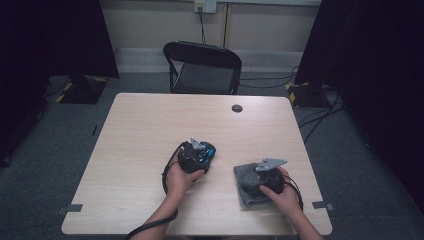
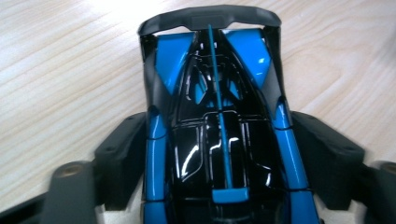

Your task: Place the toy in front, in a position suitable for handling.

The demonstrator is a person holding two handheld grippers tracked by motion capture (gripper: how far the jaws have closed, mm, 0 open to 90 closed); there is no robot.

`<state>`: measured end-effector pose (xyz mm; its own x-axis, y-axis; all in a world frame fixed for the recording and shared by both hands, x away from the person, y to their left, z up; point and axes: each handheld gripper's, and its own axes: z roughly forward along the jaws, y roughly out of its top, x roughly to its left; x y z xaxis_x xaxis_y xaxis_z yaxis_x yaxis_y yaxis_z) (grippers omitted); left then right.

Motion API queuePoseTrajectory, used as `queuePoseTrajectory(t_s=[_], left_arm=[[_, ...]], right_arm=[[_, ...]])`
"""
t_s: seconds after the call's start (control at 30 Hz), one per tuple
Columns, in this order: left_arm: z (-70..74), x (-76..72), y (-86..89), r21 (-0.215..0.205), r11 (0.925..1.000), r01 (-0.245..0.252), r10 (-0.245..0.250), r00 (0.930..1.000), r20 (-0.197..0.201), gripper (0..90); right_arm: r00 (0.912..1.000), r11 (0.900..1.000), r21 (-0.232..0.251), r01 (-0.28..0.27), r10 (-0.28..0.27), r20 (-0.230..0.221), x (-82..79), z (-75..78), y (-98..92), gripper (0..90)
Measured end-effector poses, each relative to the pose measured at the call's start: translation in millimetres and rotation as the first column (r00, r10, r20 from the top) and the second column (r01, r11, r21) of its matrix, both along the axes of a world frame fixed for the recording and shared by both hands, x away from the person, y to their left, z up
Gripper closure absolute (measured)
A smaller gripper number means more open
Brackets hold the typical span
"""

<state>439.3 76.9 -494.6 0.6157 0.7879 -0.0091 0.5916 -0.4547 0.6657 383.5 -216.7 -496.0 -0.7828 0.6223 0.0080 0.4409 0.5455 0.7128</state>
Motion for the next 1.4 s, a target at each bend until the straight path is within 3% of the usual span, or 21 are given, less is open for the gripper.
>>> queuePoseTrajectory(t_s=[0.27, 0.57, 0.77, 0.9, 1.07, 1.17, 1.4], left_arm=[[0.2, -1.5, -0.6, -0.012, 0.9996, -0.026, 0.026, 0.9996, -0.012, 25.8], [6.0, -1.7, 3.1, 0.046, 0.9979, 0.045, -0.044, 0.9982, -0.041, 26.1], [16.4, -2.6, 5.0, 0.04, 0.9954, 0.086, -0.085, 0.9959, -0.031, 27.0], [24.0, 1.8, 4.9, 0.084, 0.9869, 0.137, -0.136, 0.9905, -0.02, 27.2], [35.1, 9.0, 5.4, 0.079, 0.9845, 0.157, -0.156, 0.9876, -0.021, 27.4], [40.2, 14.5, 5.5, 0.098, 0.9806, 0.17, -0.169, 0.9855, -0.017, 27.5], [34.6, 31.4, -3.8, 0.144, 0.9674, 0.208, -0.204, 0.9781, -0.04, 27.8]], right_arm=[[1.0, 1.0, 0.002, 0.0, 0.0, 0.001, -0.1, -0.2, -0.1, 13.3], [1.0, 1.0, 0.004, -0.001, 0.001, 0.003, 0.1, -0.4, -0.4, 13.3], [1.0, 1.0, 0.006, -0.001, 0.001, 0.003, -0.1, -0.6, -0.7, 13.3], [1.0, 1.0, 0.008, -0.001, 0.001, 0.003, -0.1, -0.7, -0.7, 13.3], [1.0, 1.0, 0.008, 0.0, 0.0, 0.003, -0.2, -0.8, -0.8, 13.3], [1.0, 1.0, 0.01, 0.0, 0.0, 0.004, -0.2, -0.9, -0.9, 13.3], [1.0, 1.0, 0.011, 0.001, -0.001, 0.004, -0.4, -1.1, -1.0, 13.3]])
